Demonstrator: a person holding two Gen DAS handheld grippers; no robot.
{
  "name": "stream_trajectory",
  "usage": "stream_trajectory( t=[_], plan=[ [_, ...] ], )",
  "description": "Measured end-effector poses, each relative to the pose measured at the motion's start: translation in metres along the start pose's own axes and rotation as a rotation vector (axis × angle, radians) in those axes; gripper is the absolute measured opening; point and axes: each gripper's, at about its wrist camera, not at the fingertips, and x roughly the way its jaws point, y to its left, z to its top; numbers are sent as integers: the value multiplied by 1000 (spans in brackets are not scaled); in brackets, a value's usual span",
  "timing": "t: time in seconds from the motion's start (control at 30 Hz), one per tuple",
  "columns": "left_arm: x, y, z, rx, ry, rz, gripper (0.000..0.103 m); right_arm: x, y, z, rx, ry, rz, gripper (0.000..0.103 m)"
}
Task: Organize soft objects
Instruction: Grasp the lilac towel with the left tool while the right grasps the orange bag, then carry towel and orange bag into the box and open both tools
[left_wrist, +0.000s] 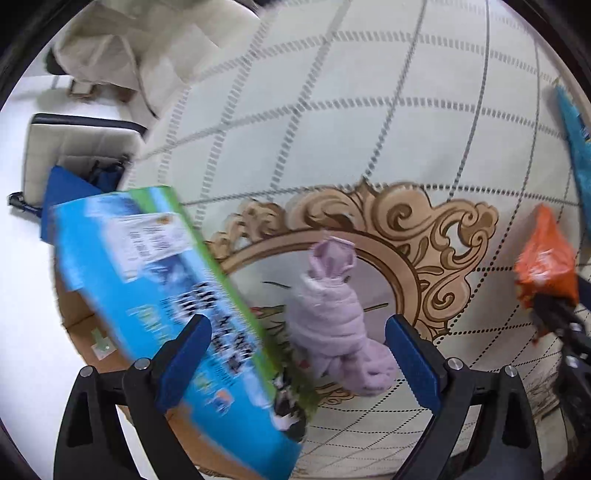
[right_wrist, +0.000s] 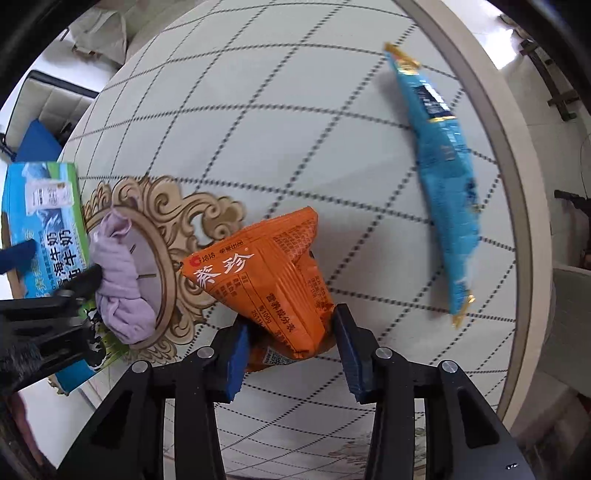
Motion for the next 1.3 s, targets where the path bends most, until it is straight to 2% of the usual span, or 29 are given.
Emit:
stream_trajectory(
  t=[0.13, 0.2, 0.27, 0.3, 0.33, 0.37, 0.4, 0.63, 0.77, 0.87, 1.0, 1.1, 1.3],
  plan=[
    [33, -16, 7, 33, 108, -2, 97, -1, -11, 3, 11, 2, 3, 46],
    [42, -19, 4, 29, 132, -11, 96, 0, -13, 3, 16, 3, 11, 46],
    [43, -18, -2, 0, 109, -25, 94, 1, -13, 2, 14, 2, 17, 46],
    [42, -17, -5, -19, 97, -47, 84, 1, -13, 2, 13, 1, 16, 46],
    [40, -15, -9, -47, 88, -99, 65, 2, -16, 3, 13, 2, 18, 46],
    [37, -15, -13, -68, 85, -136, 54, 2, -16, 3, 14, 0, 19, 45],
    [34, -15, -17, -91, 72, -135, 36, 1, -16, 2, 14, -4, 18, 45],
    [-4, -7, -49, -218, -95, -258, 35, -30, -10, -12, -30, -57, -4, 40],
    [-46, 14, -86, -284, -221, -348, 35, -71, 8, -31, -75, -115, 13, 40],
    [-81, 41, -130, -337, -332, -382, 35, -102, 28, -44, -118, -153, 42, 39],
    [-105, 94, -174, -399, -422, -383, 35, -142, 73, -61, -199, -189, 103, 39],
    [-116, 133, -212, -446, -464, -379, 35, -159, 127, -83, -271, -199, 152, 39],
    [-93, 211, -269, -549, -488, -317, 35, -152, 231, -117, -393, -177, 196, 39]
  ],
)
